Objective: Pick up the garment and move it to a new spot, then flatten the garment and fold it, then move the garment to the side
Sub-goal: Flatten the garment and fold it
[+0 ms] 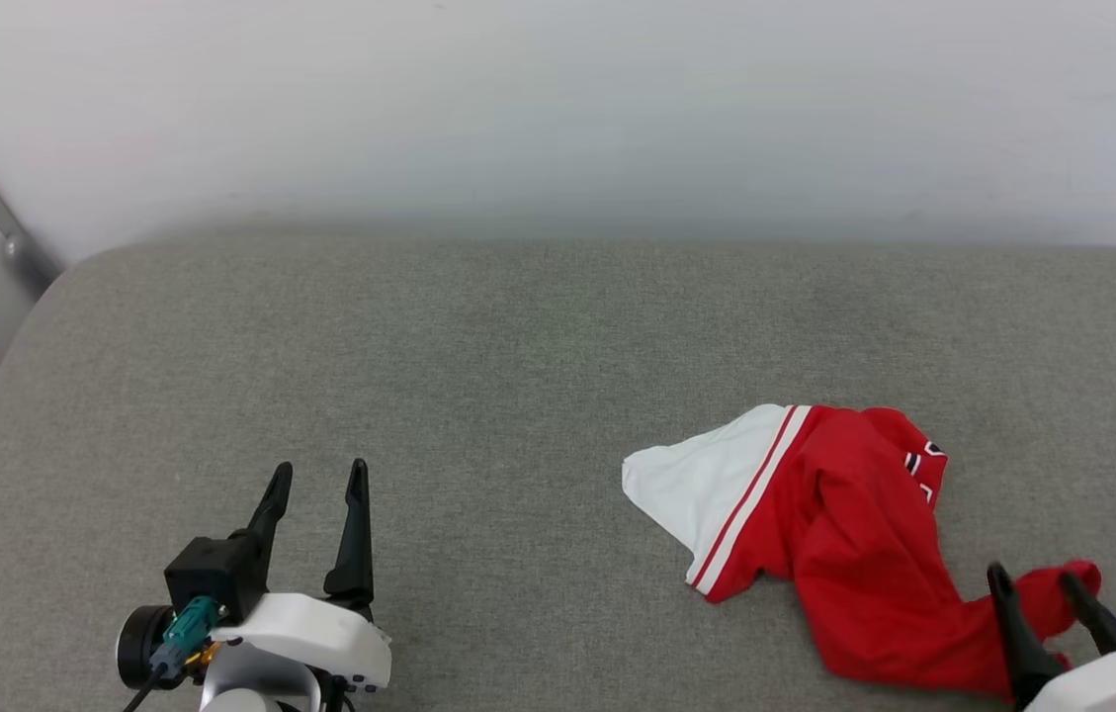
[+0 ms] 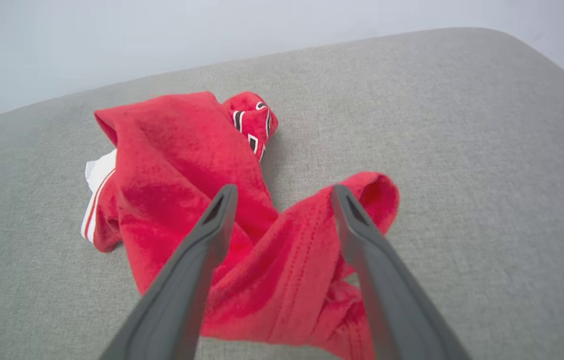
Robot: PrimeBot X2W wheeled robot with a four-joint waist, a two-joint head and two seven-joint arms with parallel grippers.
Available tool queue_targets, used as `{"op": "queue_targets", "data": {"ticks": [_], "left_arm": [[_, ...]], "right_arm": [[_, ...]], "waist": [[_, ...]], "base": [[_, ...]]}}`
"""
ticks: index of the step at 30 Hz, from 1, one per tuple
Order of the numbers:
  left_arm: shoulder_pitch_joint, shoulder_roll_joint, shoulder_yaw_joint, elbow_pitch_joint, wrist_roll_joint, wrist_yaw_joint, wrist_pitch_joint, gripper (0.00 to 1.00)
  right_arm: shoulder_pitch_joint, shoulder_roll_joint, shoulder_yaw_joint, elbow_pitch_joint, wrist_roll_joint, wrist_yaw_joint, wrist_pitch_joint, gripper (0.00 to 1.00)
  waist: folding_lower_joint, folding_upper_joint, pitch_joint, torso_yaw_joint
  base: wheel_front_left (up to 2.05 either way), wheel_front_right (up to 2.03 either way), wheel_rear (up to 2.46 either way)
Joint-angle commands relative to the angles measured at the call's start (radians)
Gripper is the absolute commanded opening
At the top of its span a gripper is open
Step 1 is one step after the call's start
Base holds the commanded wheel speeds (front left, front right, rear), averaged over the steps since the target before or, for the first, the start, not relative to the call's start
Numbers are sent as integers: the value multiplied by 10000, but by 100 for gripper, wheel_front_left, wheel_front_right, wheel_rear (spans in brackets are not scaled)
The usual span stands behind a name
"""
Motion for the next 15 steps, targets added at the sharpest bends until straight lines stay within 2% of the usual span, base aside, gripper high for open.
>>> {"op": "queue_targets", "data": {"ticks": [1,8,15], "left_arm": [[88,42,-7,-22,-33,31,19,100],[186,46,-96,-92,-96,92,156,100],[-144,83,-227,-332,-125,52,349,100]], "right_arm": [[-228,-62,86,50,-110,-3,-237,100],[-863,-45,636,93,-554,-3,-1376,100],[-928,127,921,-953,-961,-1,-1247,100]], "waist": [[1,0,-29,4],[1,0,-125,-34],[1,0,235,-358]], "base": [[0,0,0],[0,0,0],[0,0,0]]}}
